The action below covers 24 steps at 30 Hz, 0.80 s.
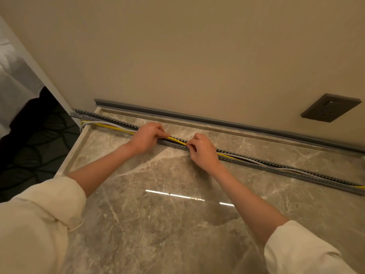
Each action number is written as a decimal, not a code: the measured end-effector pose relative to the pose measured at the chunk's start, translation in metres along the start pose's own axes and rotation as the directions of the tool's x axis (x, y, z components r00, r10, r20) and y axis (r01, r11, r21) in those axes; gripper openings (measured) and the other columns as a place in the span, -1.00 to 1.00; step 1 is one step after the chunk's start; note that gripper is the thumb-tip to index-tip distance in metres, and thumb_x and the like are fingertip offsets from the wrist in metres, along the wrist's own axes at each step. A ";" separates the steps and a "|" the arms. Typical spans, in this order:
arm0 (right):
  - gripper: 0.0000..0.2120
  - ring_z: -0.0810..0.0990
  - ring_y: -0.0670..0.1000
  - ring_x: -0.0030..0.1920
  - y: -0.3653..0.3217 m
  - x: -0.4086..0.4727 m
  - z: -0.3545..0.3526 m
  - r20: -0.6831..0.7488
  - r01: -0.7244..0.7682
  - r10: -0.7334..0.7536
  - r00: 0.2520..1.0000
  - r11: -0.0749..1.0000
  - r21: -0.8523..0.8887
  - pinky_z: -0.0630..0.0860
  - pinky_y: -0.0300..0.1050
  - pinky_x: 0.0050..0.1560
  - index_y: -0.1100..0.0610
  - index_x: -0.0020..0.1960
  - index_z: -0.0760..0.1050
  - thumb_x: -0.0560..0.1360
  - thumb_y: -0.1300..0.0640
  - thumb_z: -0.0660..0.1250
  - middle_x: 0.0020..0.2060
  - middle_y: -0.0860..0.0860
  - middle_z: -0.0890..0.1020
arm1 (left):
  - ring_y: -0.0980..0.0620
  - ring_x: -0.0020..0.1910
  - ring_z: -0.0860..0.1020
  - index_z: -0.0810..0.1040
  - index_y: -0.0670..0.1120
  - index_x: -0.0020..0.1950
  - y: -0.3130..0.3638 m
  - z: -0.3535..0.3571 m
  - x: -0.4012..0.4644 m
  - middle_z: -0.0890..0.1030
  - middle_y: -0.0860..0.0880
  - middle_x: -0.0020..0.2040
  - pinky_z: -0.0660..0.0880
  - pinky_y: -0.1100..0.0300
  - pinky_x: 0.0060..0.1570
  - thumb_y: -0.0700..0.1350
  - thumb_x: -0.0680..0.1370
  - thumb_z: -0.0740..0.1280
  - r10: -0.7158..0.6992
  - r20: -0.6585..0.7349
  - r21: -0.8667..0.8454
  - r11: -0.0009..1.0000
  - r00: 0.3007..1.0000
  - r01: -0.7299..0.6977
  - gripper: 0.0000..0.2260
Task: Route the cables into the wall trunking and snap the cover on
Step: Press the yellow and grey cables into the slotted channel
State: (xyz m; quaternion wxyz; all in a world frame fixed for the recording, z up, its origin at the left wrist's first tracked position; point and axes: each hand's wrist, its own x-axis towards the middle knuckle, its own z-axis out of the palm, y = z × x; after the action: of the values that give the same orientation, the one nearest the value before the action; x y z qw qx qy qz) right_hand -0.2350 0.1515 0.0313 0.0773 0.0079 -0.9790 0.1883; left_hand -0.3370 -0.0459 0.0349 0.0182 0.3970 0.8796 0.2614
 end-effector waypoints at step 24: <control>-0.79 0.55 0.12 -0.08 -0.043 0.021 0.028 -0.008 0.221 -0.225 0.974 0.963 -0.154 0.50 -0.04 -0.14 0.26 0.07 0.56 0.46 0.20 0.36 -0.12 0.13 0.61 | -0.04 -0.15 0.63 0.67 -0.17 -0.13 -0.022 -0.012 0.007 0.70 -0.12 -0.16 0.50 0.16 -0.12 -0.03 0.30 0.56 -0.379 -0.027 -0.163 0.915 0.925 0.370 -0.74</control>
State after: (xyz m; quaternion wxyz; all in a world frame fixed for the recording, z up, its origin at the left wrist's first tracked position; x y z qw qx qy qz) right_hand -0.2579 0.1012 0.0250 0.1109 0.1098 -0.9823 0.1035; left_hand -0.3599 -0.0588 0.0357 0.0731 0.2107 0.9166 0.3318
